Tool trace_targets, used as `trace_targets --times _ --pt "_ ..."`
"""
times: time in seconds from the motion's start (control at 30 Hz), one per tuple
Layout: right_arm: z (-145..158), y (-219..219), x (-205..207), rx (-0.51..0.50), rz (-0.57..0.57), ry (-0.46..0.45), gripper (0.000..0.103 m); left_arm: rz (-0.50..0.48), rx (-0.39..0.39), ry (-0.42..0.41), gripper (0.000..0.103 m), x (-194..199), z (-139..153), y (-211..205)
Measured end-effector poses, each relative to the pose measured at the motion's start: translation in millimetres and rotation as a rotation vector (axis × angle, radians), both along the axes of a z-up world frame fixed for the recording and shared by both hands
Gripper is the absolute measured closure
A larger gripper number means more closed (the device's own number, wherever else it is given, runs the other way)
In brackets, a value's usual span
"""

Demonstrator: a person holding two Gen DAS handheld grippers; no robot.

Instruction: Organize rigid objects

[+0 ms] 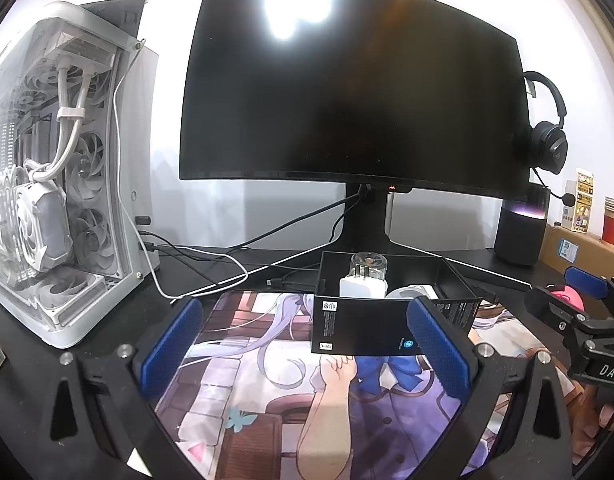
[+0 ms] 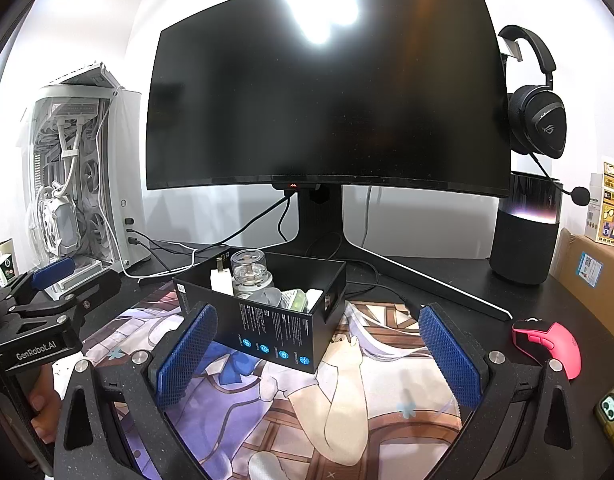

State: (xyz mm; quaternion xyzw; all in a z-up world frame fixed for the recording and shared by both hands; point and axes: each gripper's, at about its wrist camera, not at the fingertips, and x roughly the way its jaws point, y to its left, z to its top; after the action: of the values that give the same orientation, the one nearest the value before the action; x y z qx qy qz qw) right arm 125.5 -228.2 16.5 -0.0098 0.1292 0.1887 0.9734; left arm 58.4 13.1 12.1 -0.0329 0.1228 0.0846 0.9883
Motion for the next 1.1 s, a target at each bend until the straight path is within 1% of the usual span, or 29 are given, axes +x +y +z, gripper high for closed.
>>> trace_targets --times 1.1 --pt "0.9 -0.2 -2.2 0.004 -0.003 -0.004 0.000 0.012 0.002 0.000 0.000 -0.9 0.6 0.6"
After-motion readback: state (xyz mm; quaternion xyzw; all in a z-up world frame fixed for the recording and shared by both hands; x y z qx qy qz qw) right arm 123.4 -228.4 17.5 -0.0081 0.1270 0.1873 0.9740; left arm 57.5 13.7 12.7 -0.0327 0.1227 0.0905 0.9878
